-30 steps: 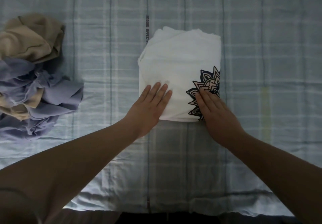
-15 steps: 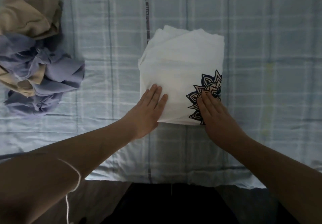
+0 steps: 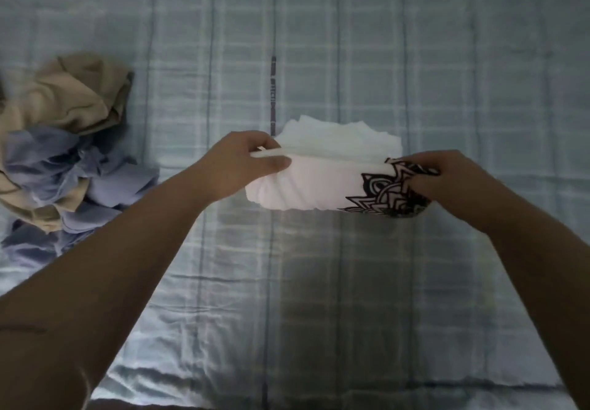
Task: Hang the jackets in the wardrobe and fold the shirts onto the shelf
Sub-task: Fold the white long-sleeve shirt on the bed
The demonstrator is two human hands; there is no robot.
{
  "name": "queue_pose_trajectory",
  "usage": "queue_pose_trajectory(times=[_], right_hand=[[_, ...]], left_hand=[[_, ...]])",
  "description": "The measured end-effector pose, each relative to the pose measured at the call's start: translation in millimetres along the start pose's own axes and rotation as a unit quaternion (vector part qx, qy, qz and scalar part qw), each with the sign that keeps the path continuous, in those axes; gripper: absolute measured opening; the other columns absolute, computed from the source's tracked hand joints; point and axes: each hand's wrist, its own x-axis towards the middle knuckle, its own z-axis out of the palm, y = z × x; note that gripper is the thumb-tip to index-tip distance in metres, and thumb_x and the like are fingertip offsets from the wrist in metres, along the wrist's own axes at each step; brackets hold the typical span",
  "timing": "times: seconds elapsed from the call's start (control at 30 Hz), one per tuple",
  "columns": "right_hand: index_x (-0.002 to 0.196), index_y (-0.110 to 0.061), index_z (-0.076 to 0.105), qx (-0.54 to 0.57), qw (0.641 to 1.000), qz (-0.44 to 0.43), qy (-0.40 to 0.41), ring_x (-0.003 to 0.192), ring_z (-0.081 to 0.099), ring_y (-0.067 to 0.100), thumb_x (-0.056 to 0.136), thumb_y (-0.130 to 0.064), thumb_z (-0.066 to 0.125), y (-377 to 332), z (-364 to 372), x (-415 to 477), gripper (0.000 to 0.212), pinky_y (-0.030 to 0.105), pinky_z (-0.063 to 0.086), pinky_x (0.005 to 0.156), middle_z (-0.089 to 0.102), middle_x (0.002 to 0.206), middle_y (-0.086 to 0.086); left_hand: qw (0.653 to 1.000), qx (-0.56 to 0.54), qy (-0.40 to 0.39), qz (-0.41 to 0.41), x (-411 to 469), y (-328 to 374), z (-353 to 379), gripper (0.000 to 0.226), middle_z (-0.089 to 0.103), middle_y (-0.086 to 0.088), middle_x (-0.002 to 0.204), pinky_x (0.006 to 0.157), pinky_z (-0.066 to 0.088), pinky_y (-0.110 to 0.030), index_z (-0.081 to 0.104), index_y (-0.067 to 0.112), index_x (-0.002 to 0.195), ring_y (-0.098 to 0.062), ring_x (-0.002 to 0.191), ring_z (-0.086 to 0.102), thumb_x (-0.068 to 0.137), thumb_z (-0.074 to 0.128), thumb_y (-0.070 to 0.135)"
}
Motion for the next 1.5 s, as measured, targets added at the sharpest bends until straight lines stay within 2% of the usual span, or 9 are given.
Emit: queue_pose_trajectory(times=[0.2,0.37,0.57,0.73,0.9,1.03,1.23,1.33,1.5], right_hand=[[0.084,-0.02,0.07,0.168,0.962,0.109,0.187,0.085,0.069,0.019,0.093,-0.041,0.06,12.4,17.4,63.7,0.026,0.039,0.057,0.086,0.074,0.09,0.003],[0.085,-0.009,0.066,0.115,0.953,0.126,0.251,0.085,0.066,0.028,0.1,-0.052,0.043,27.1,44.9,79.2,0.051,0.044,0.055,0.086,0.069,0.086,0.012],[0.104,0.002,0.065,0.037,0.957,0.147,0.249,0.102,0.061,0.039,0.105,-0.047,0.027,22.1,50.5,104.5,0.063,0.038,0.043,0.084,0.065,0.102,0.024],[0.11,0.006,0.063,0.025,0.954,0.168,0.247,0.111,0.058,0.042,0.106,-0.045,0.025,16.3,47.2,115.9,0.064,0.041,0.043,0.093,0.063,0.118,0.029],[0.115,0.0,0.063,0.073,0.951,0.173,0.245,0.112,0.058,0.038,0.104,-0.051,0.023,7.9,42.6,107.5,0.066,0.04,0.042,0.097,0.064,0.119,0.023],[0.121,-0.023,0.064,0.25,0.923,0.181,0.231,0.111,0.063,0.025,0.076,-0.085,0.027,26.5,39.7,88.9,0.084,0.05,0.046,0.104,0.068,0.12,0.004],[0.123,-0.026,0.054,0.215,0.943,0.052,0.249,0.101,0.058,0.0,0.094,-0.055,0.041,36.0,58.7,34.1,0.043,0.025,0.047,0.088,0.06,0.109,-0.016],[0.117,-0.027,0.054,0.189,0.961,0.049,0.195,0.092,0.055,-0.009,0.101,-0.042,0.05,34.6,69.7,39.1,0.023,0.008,0.042,0.074,0.06,0.101,-0.02],[0.105,-0.02,0.057,0.081,0.954,0.034,0.286,0.095,0.053,0.013,0.101,-0.043,0.048,35.1,72.5,55.3,0.024,0.025,0.036,0.083,0.055,0.102,-0.003]], left_hand=[[0.953,-0.262,0.109,-0.103,47.0,-9.3,13.6,0.082,0.067,0.001,0.12,0.096,0.052,-0.042,0.059,0.023,0.124,-0.017,0.108,0.066,0.067,0.058,0.083],[0.978,-0.092,0.183,-0.046,42.7,-18.7,49.2,0.054,0.057,0.008,0.116,0.078,0.045,-0.022,0.042,0.022,0.136,-0.011,0.101,0.059,0.091,0.067,0.039],[0.96,-0.03,0.268,-0.076,63.8,-28.3,64.1,0.026,0.056,0.009,0.086,0.063,0.038,-0.024,0.044,0.02,0.123,-0.015,0.079,0.055,0.101,0.049,0.034],[0.96,-0.003,0.271,-0.075,82.1,-22.7,60.1,0.024,0.058,-0.001,0.092,0.072,0.039,-0.031,0.044,0.019,0.117,-0.025,0.083,0.057,0.102,0.047,0.038],[0.96,-0.054,0.263,-0.081,70.8,-19.1,58.9,0.028,0.055,0.014,0.088,0.06,0.038,-0.023,0.043,0.024,0.12,-0.011,0.079,0.057,0.1,0.05,0.042],[0.945,-0.188,0.251,-0.092,49.3,-23.7,53.4,0.042,0.058,0.014,0.109,0.072,0.042,-0.02,0.04,0.026,0.138,-0.007,0.099,0.059,0.101,0.048,0.042],[0.97,-0.142,0.179,-0.087,19.8,-40.8,61.5,0.083,0.042,0.011,0.138,0.093,0.042,-0.025,0.023,0.021,0.154,-0.009,0.121,0.048,0.089,0.062,0.054],[0.983,-0.026,0.164,-0.074,30.2,-42.8,63.7,0.072,0.061,0.005,0.12,0.082,0.048,-0.029,0.053,0.016,0.132,-0.016,0.107,0.061,0.082,0.057,0.069],[0.961,0.045,0.271,-0.028,43.8,-28.0,66.6,0.033,0.056,0.004,0.081,0.067,0.042,-0.031,0.051,0.019,0.087,-0.016,0.076,0.055,0.095,0.054,0.051]])
